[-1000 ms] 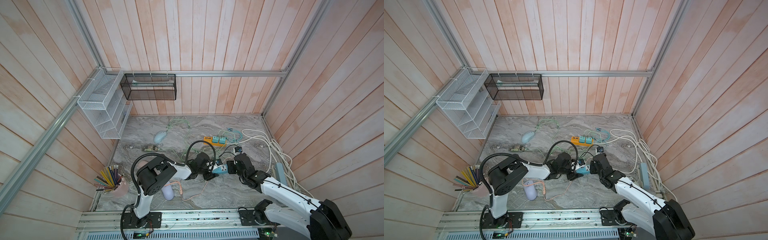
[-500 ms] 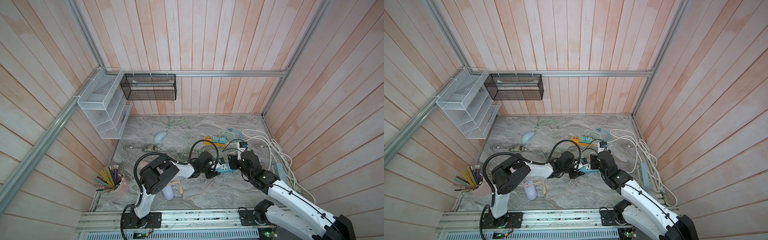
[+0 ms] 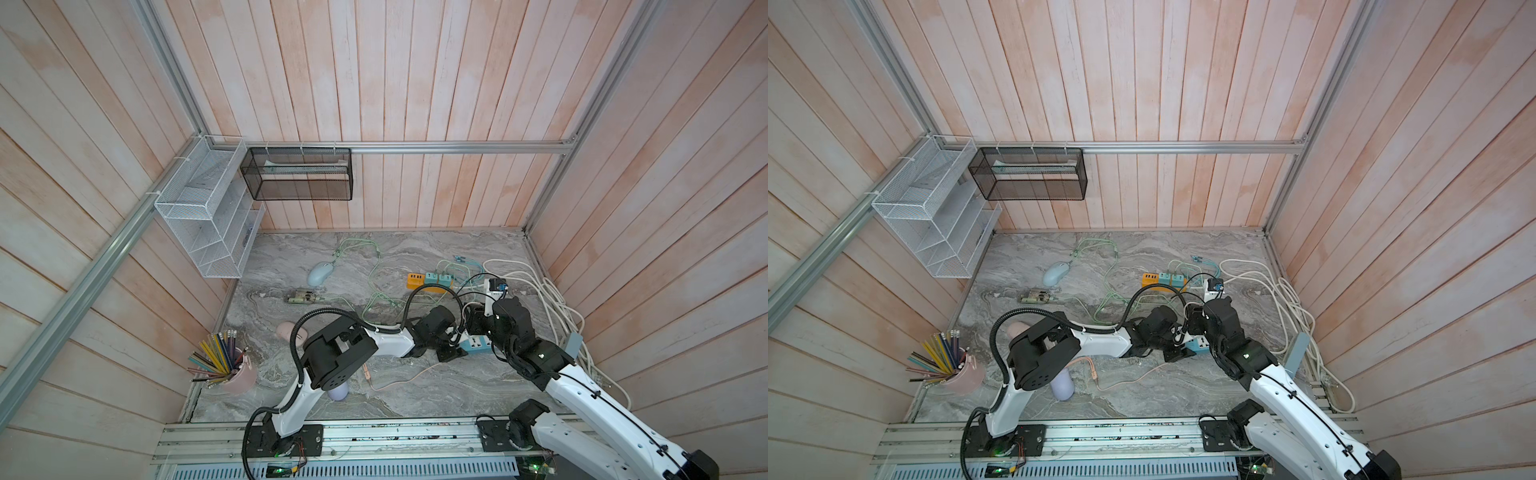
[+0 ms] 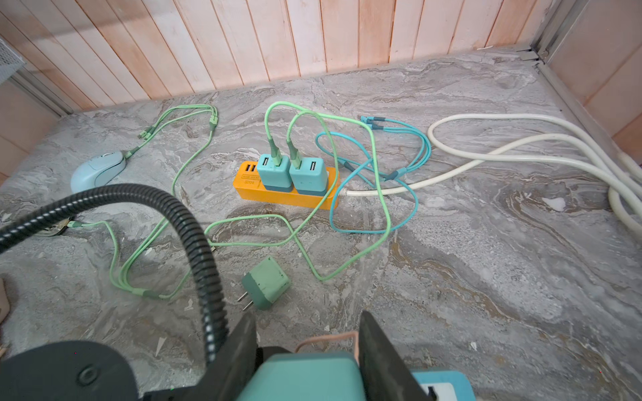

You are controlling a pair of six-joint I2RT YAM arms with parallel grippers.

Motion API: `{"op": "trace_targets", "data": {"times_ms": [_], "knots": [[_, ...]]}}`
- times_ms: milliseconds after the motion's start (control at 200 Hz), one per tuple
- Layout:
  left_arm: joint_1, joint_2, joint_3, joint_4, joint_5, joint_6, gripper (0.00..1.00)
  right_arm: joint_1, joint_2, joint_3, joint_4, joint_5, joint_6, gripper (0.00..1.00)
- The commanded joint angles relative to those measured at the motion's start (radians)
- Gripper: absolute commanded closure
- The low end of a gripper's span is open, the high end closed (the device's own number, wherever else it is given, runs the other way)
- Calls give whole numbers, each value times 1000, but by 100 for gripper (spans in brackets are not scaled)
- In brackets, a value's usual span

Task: Unplug the wireless mouse
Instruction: Move the socket to the center of the board.

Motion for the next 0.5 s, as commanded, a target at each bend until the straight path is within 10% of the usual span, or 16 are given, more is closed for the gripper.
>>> {"op": "trace_targets", "data": {"times_ms": [0, 185, 495], "knots": [[-12, 23, 66, 32, 42, -43, 42, -2, -12, 17, -21, -4, -5, 93], [-14, -122, -88, 148, 61, -79, 22, -18, -25, 22, -46, 4, -14, 93], [-7, -604, -509, 340, 127, -136, 22, -54, -43, -9, -46, -34, -23, 93]]}}
